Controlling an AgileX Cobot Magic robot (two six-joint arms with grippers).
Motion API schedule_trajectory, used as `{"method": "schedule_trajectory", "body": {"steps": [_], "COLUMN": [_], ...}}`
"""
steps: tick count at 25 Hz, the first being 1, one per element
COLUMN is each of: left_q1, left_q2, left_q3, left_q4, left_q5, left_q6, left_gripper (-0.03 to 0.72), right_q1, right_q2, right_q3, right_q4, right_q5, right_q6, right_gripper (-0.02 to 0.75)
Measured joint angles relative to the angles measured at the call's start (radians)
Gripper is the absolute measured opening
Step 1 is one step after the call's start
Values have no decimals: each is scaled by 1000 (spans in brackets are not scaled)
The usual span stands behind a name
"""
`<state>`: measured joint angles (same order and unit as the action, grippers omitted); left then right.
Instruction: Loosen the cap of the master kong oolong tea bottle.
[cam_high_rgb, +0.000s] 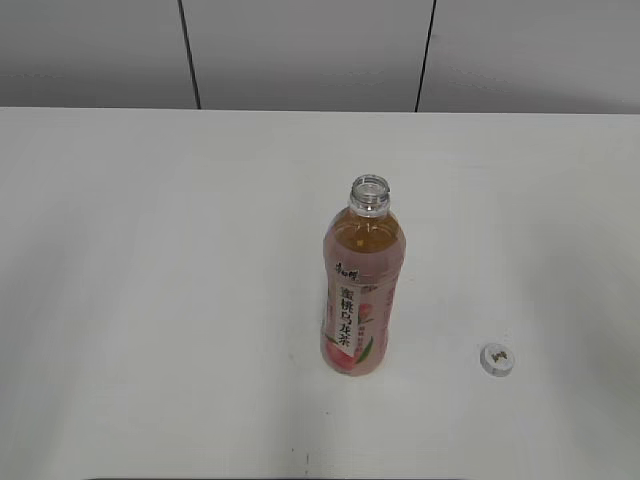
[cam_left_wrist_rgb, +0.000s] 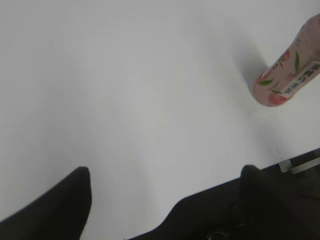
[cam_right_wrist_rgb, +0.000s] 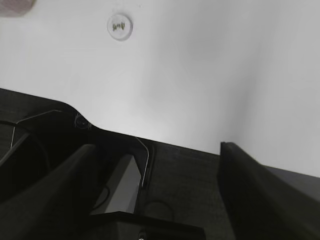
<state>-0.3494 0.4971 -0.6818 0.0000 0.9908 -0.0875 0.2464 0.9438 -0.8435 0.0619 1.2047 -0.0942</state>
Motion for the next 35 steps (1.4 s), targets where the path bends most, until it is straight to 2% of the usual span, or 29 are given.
{"method": "schedule_trajectory", "body": {"steps": [4,7,16,19,25,35], "left_q1": [0,0,0,0,0,0], "left_q2": [-138,-243,-483,-503,-503,-503], "left_q3": [99,119,119,119,119,119], "left_q4": [0,0,0,0,0,-6], "left_q5": [29,36,35,38,37,37], "left_q6": [6,29,59,61,71,75], "left_gripper": [524,506,454,452,451,449], "right_q1": [0,0,0,0,0,0], "right_q2": [-173,-280,-605,-719,-927,-950], "right_q3": [1,23,294,317,329,330], "right_q4": [-13,-16,-41,-39,-40,-41], "right_q5": [5,8,-16,-76,-94,-94], "right_q6": [1,1,-41,-43,-44,-44], "right_gripper": [564,564,564,564,564,564]}}
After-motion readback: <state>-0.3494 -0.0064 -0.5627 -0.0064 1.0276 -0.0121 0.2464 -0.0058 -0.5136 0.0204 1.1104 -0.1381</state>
